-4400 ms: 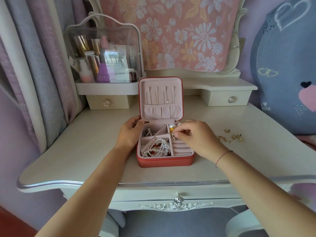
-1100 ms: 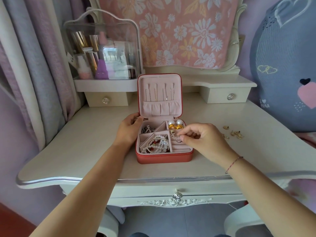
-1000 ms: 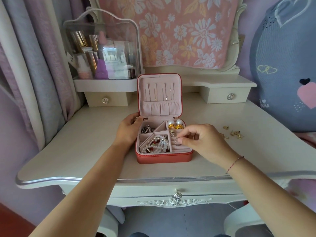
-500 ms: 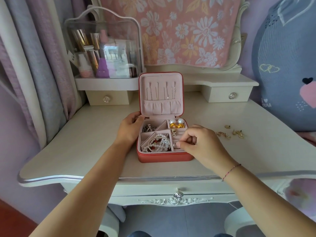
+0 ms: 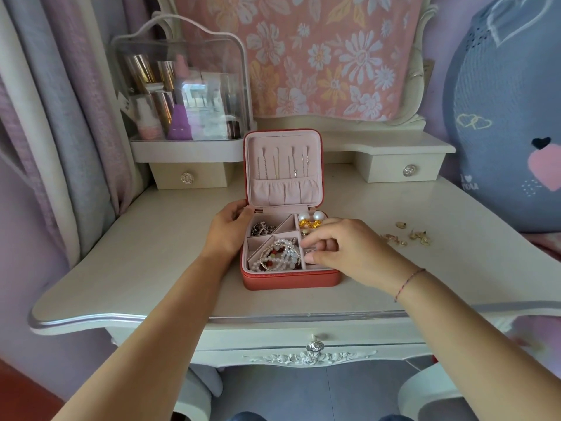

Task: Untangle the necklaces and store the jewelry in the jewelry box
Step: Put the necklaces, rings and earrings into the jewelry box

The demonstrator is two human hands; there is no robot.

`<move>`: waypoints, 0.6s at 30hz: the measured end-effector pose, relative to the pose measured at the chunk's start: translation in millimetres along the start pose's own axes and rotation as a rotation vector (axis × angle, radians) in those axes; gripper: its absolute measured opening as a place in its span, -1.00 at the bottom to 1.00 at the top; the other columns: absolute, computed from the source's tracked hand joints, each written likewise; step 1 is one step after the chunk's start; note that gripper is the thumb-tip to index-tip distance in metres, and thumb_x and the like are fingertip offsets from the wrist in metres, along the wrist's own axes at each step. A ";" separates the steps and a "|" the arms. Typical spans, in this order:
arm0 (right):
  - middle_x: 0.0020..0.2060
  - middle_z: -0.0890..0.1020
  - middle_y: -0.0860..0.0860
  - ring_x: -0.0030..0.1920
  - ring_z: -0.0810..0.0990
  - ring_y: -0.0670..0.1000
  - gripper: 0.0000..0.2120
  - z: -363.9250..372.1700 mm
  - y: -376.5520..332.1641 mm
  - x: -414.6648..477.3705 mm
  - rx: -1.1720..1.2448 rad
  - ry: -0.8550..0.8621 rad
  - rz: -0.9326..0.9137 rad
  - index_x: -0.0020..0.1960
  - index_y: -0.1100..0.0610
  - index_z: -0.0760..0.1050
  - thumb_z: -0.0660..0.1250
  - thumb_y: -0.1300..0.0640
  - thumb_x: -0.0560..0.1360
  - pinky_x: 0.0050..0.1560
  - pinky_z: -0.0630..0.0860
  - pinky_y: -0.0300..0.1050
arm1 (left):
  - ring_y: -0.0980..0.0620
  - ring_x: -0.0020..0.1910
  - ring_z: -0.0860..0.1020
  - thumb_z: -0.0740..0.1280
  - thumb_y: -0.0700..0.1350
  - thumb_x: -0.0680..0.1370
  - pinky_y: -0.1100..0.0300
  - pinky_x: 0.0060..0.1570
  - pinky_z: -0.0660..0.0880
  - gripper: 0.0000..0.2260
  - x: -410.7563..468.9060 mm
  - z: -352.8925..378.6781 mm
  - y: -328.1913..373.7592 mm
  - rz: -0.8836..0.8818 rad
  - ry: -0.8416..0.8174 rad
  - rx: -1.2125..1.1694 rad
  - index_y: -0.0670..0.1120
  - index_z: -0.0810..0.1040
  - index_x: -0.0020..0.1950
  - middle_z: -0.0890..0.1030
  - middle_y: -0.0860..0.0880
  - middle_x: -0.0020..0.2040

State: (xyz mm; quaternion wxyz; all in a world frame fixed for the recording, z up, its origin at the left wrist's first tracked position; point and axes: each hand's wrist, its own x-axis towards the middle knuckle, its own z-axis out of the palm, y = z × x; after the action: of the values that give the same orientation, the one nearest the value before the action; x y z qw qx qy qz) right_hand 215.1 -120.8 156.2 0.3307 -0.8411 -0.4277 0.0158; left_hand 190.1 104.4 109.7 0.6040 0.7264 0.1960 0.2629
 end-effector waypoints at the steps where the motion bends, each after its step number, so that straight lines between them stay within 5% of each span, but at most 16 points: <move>1: -0.31 0.53 -0.15 -0.29 0.46 -0.25 -0.86 1.1 -1.4 1.9 -0.004 -0.010 -0.011 -0.01 0.00 0.68 0.48 0.10 0.42 -0.25 0.34 -0.41 | -0.01 0.05 0.64 0.30 -0.09 0.59 -0.07 0.22 0.51 -0.87 0.5 -0.2 -0.7 0.001 -0.003 0.001 0.02 0.63 0.07 0.70 0.03 -0.03; 7: -0.39 0.53 -0.16 -0.33 0.47 -0.25 -0.96 -1.1 -3.8 1.7 0.035 0.024 -0.022 -0.16 0.07 0.69 0.49 0.19 0.40 -0.29 0.35 -0.40 | -0.14 0.05 0.63 0.30 -0.09 0.57 -0.14 0.19 0.51 -0.86 2.0 -1.0 -1.2 0.008 -0.002 0.007 0.11 0.64 -0.06 0.69 -0.10 -0.02; 13: -0.39 0.54 -0.19 -0.33 0.47 -0.22 -0.93 8.4 -0.4 -6.2 0.139 0.100 -0.025 -0.21 0.12 0.66 0.49 0.27 0.39 -0.28 0.36 -0.42 | -0.03 0.07 0.64 0.29 -0.10 0.60 -0.07 0.22 0.51 -0.80 1.7 0.1 -0.9 -0.005 -0.013 -0.002 -0.09 0.62 0.17 0.70 -0.02 0.01; 18: -0.27 0.55 -0.09 -0.27 0.49 -0.15 -0.91 13.8 8.0 -7.2 0.145 0.131 -0.029 -0.25 0.06 0.67 0.54 0.22 0.34 -0.26 0.37 -0.30 | -0.05 0.06 0.64 0.32 -0.02 0.52 -0.10 0.22 0.50 -0.77 0.4 -0.9 -0.1 0.002 -0.014 0.003 -0.02 0.63 0.13 0.70 0.00 -0.02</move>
State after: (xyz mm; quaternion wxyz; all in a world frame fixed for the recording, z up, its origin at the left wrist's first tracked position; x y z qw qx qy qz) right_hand 212.0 -121.8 139.0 0.4182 -0.8079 -0.4150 -0.0132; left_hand 189.9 105.4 109.8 0.6039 0.7294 0.1914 0.2583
